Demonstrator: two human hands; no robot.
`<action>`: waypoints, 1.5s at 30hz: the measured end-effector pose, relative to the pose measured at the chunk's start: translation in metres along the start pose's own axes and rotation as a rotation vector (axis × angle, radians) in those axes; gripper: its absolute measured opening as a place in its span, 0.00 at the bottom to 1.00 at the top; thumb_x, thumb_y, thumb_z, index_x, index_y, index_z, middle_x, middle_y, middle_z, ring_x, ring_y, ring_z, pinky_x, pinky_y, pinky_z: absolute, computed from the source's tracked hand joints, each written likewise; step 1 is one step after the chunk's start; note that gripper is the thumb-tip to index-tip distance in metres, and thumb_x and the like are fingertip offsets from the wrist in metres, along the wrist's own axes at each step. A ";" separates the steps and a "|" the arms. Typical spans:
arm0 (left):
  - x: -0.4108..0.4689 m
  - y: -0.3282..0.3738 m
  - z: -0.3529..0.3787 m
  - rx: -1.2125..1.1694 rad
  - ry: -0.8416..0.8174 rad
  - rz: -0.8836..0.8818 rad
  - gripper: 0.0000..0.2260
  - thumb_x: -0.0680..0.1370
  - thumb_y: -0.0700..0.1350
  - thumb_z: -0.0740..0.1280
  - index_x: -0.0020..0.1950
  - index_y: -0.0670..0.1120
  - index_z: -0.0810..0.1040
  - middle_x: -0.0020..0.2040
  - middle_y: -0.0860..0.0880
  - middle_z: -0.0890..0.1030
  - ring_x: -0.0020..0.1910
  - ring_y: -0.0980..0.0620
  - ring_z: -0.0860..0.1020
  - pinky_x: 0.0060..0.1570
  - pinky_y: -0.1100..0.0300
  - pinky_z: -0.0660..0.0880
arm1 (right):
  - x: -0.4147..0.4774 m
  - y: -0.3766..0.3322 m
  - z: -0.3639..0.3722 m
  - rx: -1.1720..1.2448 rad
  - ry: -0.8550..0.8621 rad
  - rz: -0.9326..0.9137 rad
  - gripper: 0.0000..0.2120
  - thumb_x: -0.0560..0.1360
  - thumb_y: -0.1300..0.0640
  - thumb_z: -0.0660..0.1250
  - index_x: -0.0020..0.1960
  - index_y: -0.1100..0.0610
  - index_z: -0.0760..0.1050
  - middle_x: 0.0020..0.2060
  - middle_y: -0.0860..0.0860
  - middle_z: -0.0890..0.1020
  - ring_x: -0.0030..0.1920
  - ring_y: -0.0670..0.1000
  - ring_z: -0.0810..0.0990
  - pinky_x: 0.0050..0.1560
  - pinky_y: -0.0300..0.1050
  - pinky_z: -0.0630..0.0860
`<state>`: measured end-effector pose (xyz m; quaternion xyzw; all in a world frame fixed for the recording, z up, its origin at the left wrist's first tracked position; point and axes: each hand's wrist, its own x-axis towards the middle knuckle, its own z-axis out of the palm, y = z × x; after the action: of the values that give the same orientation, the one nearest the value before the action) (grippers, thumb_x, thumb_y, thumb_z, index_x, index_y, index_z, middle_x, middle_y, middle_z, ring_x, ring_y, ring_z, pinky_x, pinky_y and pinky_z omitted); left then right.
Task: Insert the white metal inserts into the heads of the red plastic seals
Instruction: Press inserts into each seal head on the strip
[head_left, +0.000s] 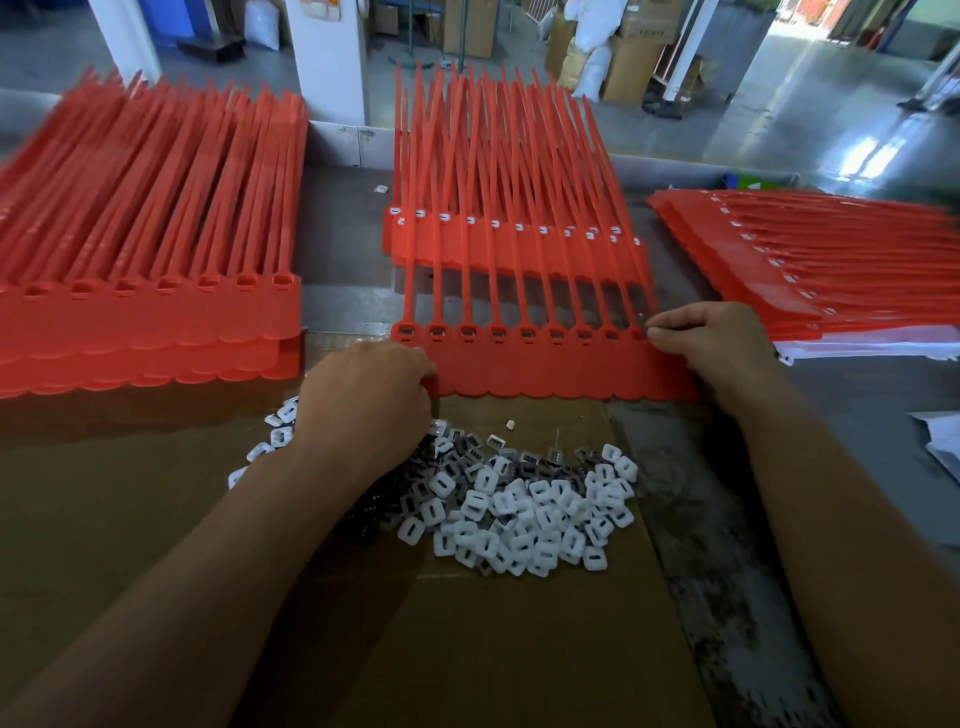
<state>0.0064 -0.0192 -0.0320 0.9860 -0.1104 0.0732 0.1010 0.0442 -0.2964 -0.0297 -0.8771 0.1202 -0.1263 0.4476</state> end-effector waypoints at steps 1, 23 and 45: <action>0.000 0.000 0.000 0.001 -0.002 0.000 0.15 0.76 0.41 0.56 0.56 0.49 0.79 0.57 0.52 0.80 0.55 0.51 0.77 0.51 0.57 0.72 | 0.000 -0.001 0.001 0.004 -0.004 0.005 0.09 0.69 0.65 0.71 0.47 0.54 0.80 0.36 0.47 0.80 0.35 0.39 0.75 0.36 0.27 0.70; -0.001 0.001 -0.001 -0.014 -0.005 -0.011 0.15 0.76 0.41 0.56 0.57 0.50 0.78 0.57 0.52 0.79 0.55 0.50 0.76 0.52 0.56 0.72 | 0.005 -0.018 0.003 -0.073 -0.088 0.159 0.10 0.67 0.68 0.71 0.46 0.56 0.81 0.33 0.48 0.78 0.35 0.40 0.73 0.37 0.35 0.67; -0.001 0.001 -0.002 -0.012 -0.011 -0.010 0.15 0.76 0.41 0.57 0.57 0.49 0.78 0.57 0.52 0.79 0.55 0.51 0.76 0.52 0.57 0.72 | 0.004 -0.022 -0.001 0.008 -0.088 0.251 0.10 0.68 0.68 0.70 0.47 0.59 0.80 0.36 0.49 0.78 0.35 0.41 0.72 0.22 0.28 0.66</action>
<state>0.0053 -0.0198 -0.0305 0.9863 -0.1067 0.0666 0.1069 0.0495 -0.2861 -0.0107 -0.8581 0.2086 -0.0313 0.4682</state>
